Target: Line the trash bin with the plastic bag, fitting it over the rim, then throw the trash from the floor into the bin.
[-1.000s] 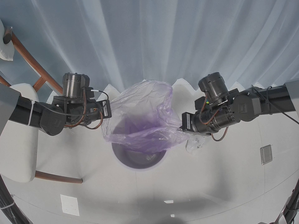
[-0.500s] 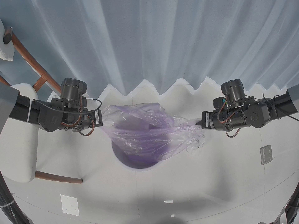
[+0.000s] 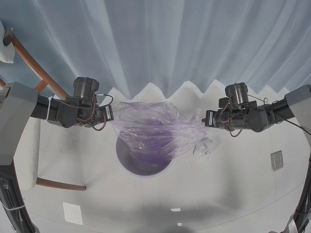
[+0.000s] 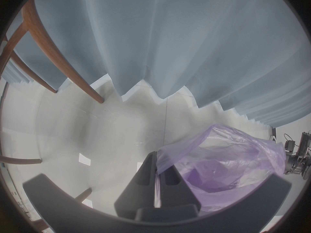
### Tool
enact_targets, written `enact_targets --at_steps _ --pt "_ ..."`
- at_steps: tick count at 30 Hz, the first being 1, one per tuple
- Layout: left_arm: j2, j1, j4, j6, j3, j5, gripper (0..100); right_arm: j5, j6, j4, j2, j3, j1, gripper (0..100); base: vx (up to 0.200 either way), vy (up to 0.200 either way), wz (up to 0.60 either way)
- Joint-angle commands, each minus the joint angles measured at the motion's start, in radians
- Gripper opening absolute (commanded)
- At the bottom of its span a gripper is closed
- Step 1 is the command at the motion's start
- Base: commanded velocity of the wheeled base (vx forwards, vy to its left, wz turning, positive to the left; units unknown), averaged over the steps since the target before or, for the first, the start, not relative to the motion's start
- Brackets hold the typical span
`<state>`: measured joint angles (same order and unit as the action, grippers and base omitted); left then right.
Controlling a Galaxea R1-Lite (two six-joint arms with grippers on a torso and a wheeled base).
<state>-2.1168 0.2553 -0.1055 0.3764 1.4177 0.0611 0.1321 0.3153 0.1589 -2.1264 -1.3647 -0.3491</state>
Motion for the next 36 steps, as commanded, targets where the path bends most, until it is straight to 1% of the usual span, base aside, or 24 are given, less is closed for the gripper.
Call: enact_targets --at_steps 1,4,8,13,15,18,22,26,30,36 --pt "-0.098 -0.005 0.000 0.001 0.060 0.006 0 -0.025 0.001 0.031 -0.101 -0.062 0.007 0 0.000 0.000 0.00" --pt "-0.104 -0.010 0.000 0.003 0.073 0.009 0 -0.028 0.002 0.030 -0.119 -0.099 0.010 0 0.000 0.000 0.00" --pt "-0.095 -0.019 0.017 0.004 0.076 0.011 0 -0.051 0.021 0.021 -0.127 -0.146 0.027 0 0.000 0.000 0.00" --pt "-0.091 -0.033 0.153 0.007 0.119 0.009 0 -0.052 0.024 -0.016 -0.130 -0.154 0.041 0 0.000 0.000 0.00" --pt "-0.091 -0.037 0.237 0.010 0.149 0.006 0 -0.051 0.028 -0.038 -0.132 -0.145 0.042 0 0.000 0.000 0.00" --pt "-0.091 -0.039 0.285 0.009 0.161 0.000 0 -0.049 0.045 -0.048 -0.132 -0.134 0.041 0 0.000 0.000 0.00" --pt "-0.077 -0.039 0.325 0.009 0.156 -0.003 0 -0.042 0.064 -0.050 -0.119 -0.109 0.033 0 0.000 0.000 0.00" --pt "-0.051 -0.037 0.402 0.003 0.153 -0.006 0 0.000 0.064 -0.052 -0.081 -0.042 0.016 0 0.000 0.000 0.00" --pt "-0.046 -0.036 0.458 0.001 0.133 -0.006 0 0.009 0.065 -0.050 -0.055 0.015 -0.005 0 0.000 0.000 0.00" --pt "-0.023 -0.021 0.452 -0.005 0.041 -0.004 0 0.021 0.065 -0.042 -0.024 0.088 -0.044 0 0.000 0.000 0.00"
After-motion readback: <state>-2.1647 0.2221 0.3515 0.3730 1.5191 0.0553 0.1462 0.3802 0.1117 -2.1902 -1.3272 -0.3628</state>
